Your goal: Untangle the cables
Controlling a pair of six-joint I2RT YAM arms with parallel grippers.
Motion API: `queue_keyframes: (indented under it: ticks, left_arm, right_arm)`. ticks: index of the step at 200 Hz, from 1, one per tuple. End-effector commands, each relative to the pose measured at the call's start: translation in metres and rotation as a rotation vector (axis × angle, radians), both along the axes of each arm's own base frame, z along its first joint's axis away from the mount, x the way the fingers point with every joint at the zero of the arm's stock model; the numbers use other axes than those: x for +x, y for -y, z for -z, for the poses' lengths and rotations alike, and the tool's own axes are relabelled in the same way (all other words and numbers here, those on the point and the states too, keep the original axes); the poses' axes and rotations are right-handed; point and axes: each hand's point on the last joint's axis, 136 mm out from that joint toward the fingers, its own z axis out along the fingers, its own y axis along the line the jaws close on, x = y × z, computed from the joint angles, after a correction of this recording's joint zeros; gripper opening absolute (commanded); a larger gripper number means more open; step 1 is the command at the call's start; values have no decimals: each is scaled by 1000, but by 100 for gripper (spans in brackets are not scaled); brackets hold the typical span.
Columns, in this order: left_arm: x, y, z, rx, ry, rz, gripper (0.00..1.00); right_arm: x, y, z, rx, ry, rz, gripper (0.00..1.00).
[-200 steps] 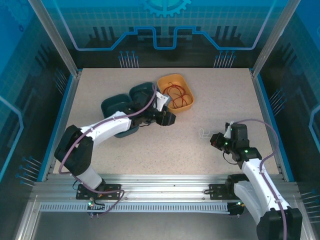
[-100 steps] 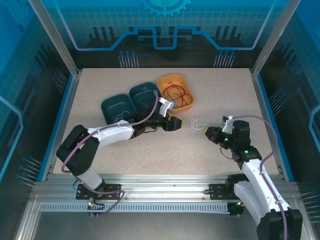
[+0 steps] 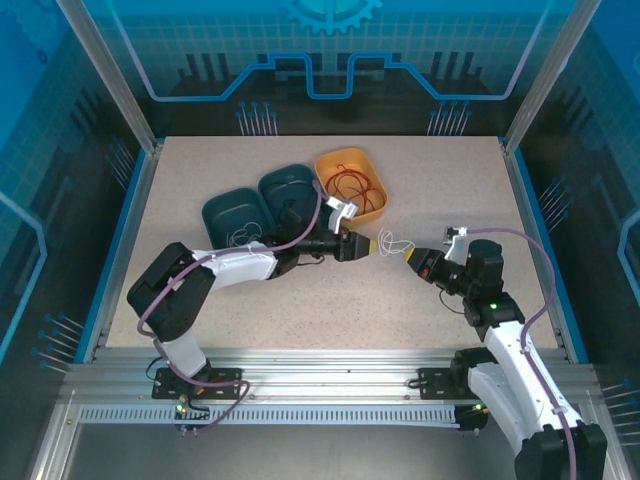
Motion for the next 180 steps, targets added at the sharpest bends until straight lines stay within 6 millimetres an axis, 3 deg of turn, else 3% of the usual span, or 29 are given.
queue_keyframes:
  ticks: [1,180]
  left_arm:
    - [-7,12,-10,-31,10,53,38]
    - [-12,24,-12,-102,-50,64,39]
  right_arm:
    - [-1,-7,-11,18,37,-26,8]
    - [2,-9,-10,0,44,-26,8]
